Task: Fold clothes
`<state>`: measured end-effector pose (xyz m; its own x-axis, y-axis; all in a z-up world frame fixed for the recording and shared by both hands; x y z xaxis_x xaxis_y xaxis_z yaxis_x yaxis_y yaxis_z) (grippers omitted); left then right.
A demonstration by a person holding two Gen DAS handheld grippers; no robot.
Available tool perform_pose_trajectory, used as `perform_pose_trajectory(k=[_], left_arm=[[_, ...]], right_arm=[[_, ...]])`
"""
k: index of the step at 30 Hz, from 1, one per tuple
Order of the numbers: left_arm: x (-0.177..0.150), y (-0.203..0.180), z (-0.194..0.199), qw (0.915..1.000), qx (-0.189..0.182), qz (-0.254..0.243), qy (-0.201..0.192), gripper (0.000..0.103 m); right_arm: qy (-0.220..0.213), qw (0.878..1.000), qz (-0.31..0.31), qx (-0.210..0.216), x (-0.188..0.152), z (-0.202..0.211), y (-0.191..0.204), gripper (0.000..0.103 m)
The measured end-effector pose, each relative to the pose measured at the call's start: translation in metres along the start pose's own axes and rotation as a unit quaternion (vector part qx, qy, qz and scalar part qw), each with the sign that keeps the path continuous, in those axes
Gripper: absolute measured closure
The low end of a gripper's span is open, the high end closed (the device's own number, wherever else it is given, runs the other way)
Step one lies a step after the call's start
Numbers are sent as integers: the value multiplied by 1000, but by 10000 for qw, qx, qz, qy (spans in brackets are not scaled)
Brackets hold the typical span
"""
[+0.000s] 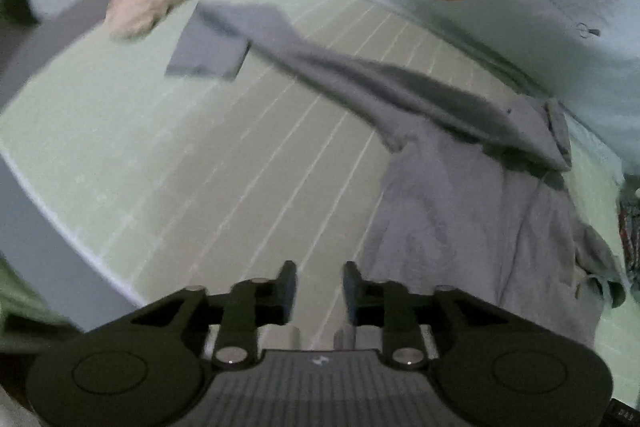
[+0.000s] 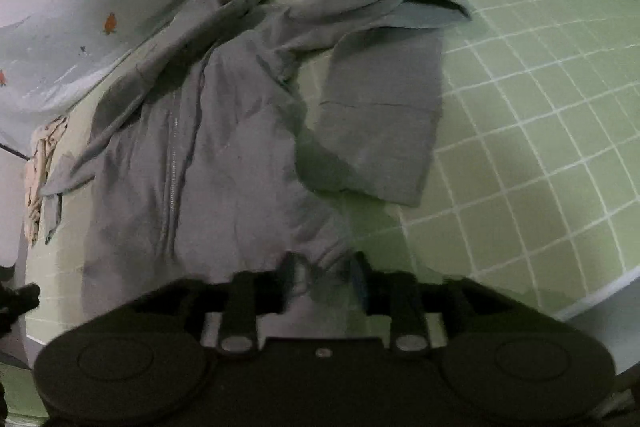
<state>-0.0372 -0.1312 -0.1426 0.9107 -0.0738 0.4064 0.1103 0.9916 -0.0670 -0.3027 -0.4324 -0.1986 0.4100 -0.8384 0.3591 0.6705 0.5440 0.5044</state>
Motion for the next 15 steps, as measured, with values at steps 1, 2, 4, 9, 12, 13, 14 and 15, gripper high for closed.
perform_pose_trajectory(k=[1,2,4,9,12,13,14,15], left_arm=[[-4,-1,0,10000,29,-23,41,63],[-8,-2,-1,9999,59,-46,83,63],[-15,-4,-1,9998,117,-91,166,59],[-28,-24,7,9995,-6,-309,64,30],[-35,-40,15,9982,-46,-598,-96,22],[-36,-46,15,9976,-47,-683,-118,22],[-37,-51,16,9970,-49,-762,-134,21],[-40,-55,16,9965,-57,-827,-136,21]], right_arm=[[-95,9999,-70,67,-2,3,-2,43],[-188,9996,-156,105,-2,7,-7,40],[-264,9994,-222,-22,3,9,-16,40],[-489,9982,-202,-290,13,10,-32,20],[-611,9971,-33,-460,19,3,-38,17],[-633,9966,47,-522,22,-1,-40,17],[-703,9959,99,-564,24,-4,-41,17],[-775,9950,151,-605,27,-7,-43,17]])
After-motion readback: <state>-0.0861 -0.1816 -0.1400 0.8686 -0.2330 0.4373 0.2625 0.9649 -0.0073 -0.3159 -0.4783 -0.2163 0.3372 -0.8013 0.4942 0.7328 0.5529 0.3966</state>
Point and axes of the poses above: each gripper's, at about its wrist camera, not at the fingertips, and z roughly against the way its jaws point, y to its left, x to its top, the point moved 4 cm from there along -z, roughly the way its jaws point, and after that the axes turned 10 degrees about x, right-handed, at the moved point
